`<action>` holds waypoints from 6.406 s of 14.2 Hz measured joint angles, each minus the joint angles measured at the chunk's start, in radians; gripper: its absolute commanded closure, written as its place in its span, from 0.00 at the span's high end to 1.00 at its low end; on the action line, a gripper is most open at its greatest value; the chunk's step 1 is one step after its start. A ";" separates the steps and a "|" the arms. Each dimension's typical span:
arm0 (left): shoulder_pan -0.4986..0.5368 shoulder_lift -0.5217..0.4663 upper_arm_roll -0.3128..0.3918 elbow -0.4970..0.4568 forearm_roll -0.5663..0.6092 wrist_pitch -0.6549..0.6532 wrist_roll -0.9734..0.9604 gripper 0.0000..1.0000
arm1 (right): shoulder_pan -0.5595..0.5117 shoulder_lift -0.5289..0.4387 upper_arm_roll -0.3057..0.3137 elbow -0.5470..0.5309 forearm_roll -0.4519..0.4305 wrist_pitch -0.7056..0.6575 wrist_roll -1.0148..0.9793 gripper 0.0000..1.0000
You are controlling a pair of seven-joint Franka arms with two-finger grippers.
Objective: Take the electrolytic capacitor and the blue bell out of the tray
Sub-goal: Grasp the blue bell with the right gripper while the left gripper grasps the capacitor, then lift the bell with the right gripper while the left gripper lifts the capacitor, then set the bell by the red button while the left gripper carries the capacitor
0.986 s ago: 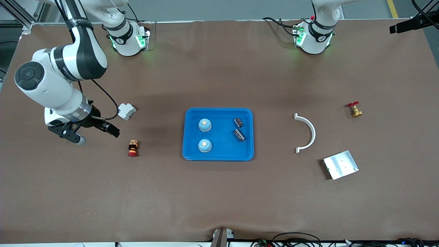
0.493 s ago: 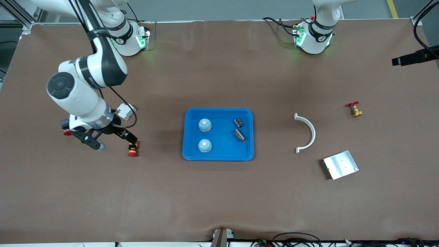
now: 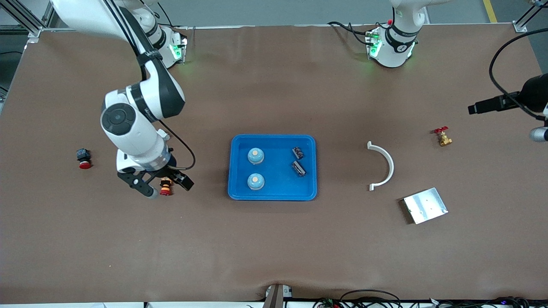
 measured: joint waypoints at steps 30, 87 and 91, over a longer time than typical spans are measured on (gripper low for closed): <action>-0.540 0.395 -0.007 -0.013 -0.069 0.580 -0.690 1.00 | 0.346 0.441 -0.006 0.342 -0.156 0.059 0.602 1.00; -0.465 0.391 0.020 -0.002 0.152 0.590 -0.790 0.00 | -0.489 -0.532 0.053 -0.646 0.039 0.023 -0.813 0.00; -0.232 0.312 0.022 -0.006 0.152 0.509 -0.400 0.00 | -0.539 -0.532 0.030 -0.766 0.039 0.167 -0.891 0.00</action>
